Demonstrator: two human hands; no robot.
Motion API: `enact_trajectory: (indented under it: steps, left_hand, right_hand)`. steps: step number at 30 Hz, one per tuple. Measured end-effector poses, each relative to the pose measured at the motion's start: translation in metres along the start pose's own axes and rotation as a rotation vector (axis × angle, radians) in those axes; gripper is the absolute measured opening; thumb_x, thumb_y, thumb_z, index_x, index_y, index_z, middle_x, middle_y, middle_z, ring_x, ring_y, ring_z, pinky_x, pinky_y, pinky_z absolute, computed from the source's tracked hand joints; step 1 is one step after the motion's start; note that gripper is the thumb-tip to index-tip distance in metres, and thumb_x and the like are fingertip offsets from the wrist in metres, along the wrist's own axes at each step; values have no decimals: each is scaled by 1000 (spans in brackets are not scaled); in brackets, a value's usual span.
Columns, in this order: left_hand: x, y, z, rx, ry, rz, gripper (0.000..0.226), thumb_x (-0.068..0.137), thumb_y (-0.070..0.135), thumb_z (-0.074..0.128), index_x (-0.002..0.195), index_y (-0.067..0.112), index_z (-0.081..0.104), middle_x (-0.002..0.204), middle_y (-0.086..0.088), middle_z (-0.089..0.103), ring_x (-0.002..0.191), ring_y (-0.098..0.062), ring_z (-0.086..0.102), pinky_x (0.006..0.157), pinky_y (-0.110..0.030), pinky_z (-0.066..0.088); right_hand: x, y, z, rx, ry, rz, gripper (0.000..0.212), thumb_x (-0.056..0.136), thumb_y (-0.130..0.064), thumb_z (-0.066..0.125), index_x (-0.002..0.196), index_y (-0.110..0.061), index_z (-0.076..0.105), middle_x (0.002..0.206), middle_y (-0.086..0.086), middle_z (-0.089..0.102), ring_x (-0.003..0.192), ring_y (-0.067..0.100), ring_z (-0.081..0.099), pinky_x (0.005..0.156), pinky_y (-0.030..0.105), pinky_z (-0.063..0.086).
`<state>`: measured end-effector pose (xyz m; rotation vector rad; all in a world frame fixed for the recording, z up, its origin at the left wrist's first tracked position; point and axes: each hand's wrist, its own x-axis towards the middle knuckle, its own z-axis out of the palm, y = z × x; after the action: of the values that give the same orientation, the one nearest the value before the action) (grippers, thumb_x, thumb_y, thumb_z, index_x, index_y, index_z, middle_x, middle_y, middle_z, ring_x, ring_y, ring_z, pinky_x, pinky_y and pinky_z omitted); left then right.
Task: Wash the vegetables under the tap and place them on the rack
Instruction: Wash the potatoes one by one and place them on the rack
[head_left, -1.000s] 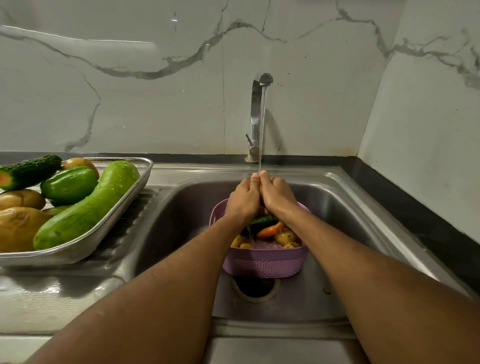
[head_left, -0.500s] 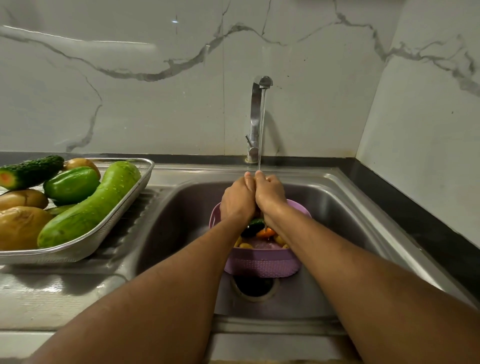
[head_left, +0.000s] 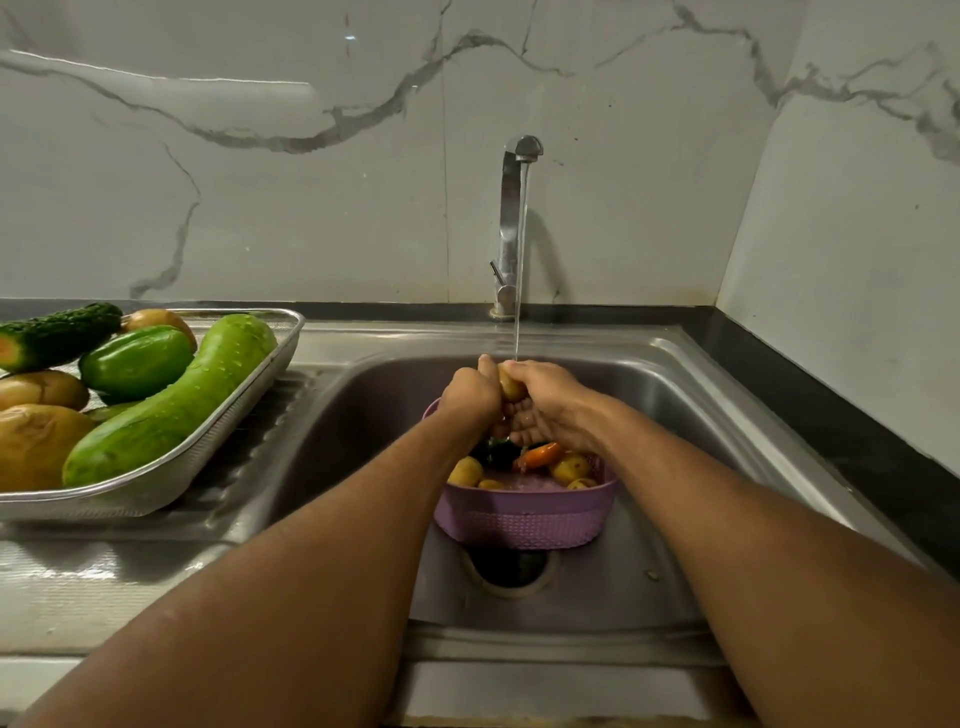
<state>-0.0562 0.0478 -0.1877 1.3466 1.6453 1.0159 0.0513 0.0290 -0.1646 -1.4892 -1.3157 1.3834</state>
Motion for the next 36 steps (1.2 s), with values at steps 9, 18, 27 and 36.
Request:
enact_trajectory:
  steps: [9, 18, 27, 36]
  left_hand:
    - [-13, 11, 3, 240, 278, 532, 50, 111, 48, 25, 99, 24, 66, 80, 8, 65, 72, -7, 63, 70, -29, 49]
    - [2, 7, 3, -6, 125, 170, 52, 110, 48, 24, 95, 13, 59, 81, -6, 62, 74, -19, 60, 76, -37, 52]
    - [-10, 8, 3, 145, 226, 398, 50, 111, 46, 22, 86, 22, 58, 80, -2, 65, 77, -18, 64, 76, -38, 53]
    - [-12, 13, 6, 174, 145, 350, 51, 110, 50, 21, 107, 16, 59, 94, -4, 67, 90, -19, 66, 82, -38, 53]
  right_hand:
    - [9, -16, 18, 323, 441, -113, 40, 105, -48, 52, 79, -21, 67, 81, 3, 72, 83, 21, 70, 85, 42, 61]
    - [5, -12, 3, -51, 233, -127, 47, 110, -48, 31, 104, -11, 60, 70, 9, 59, 55, 17, 55, 50, 28, 45]
    - [5, -10, 0, 179, 226, 3, 48, 105, -49, 45, 101, -6, 65, 67, 9, 64, 53, 16, 57, 51, 27, 47]
    - [11, -10, -6, -15, 374, -91, 58, 104, -63, 40, 108, -10, 62, 79, 11, 67, 54, 17, 58, 47, 26, 47]
